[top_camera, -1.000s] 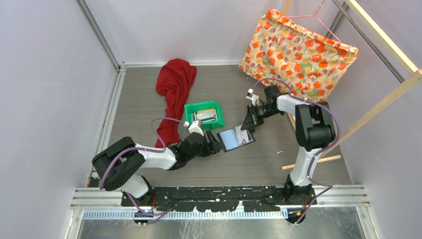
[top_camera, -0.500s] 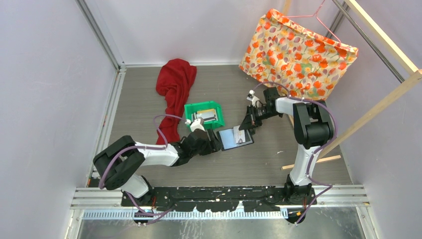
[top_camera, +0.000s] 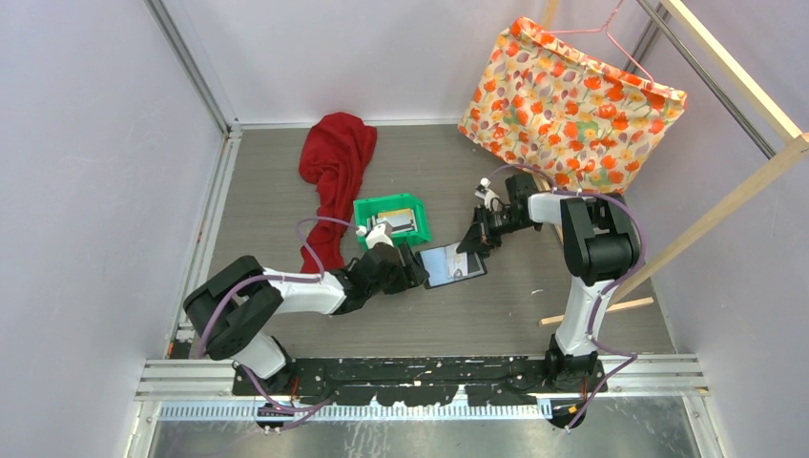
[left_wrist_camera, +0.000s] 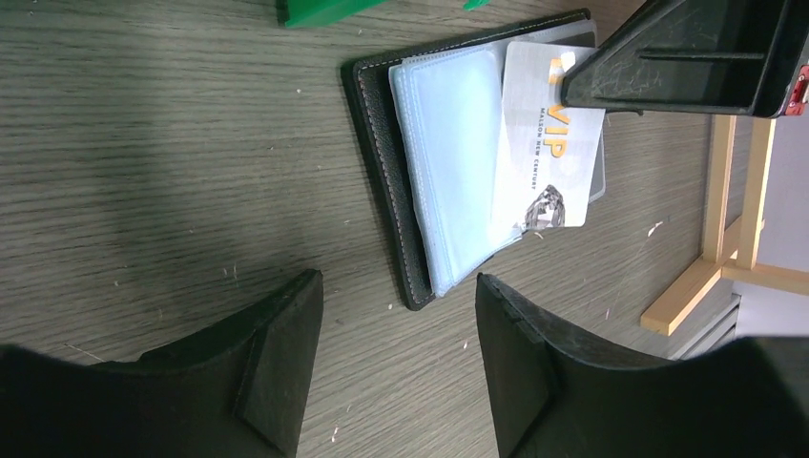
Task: Put the credit cards into the card holder
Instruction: Insert the credit card into the card holder.
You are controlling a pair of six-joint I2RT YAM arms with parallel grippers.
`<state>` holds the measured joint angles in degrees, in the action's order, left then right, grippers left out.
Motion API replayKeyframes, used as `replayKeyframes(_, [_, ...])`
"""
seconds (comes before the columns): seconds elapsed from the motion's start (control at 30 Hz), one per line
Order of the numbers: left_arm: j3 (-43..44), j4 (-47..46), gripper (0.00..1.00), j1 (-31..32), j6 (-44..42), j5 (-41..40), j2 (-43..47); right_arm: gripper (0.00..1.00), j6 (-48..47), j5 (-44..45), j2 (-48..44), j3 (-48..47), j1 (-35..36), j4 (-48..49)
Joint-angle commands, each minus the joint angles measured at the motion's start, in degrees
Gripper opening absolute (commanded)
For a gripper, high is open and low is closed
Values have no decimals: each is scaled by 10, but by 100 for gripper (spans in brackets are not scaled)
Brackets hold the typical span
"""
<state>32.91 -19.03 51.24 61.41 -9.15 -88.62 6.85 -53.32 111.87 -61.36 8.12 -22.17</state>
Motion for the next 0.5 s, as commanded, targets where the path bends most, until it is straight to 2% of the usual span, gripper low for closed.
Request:
replayKeyframes(0.0, [12,20,61,-3,4,2,-10,1,6,10,-10,9,-2,14])
replayKeyframes(0.47, [27,38,58,-8,4,13,-28,1,-36,-24,19,-29,28,-42])
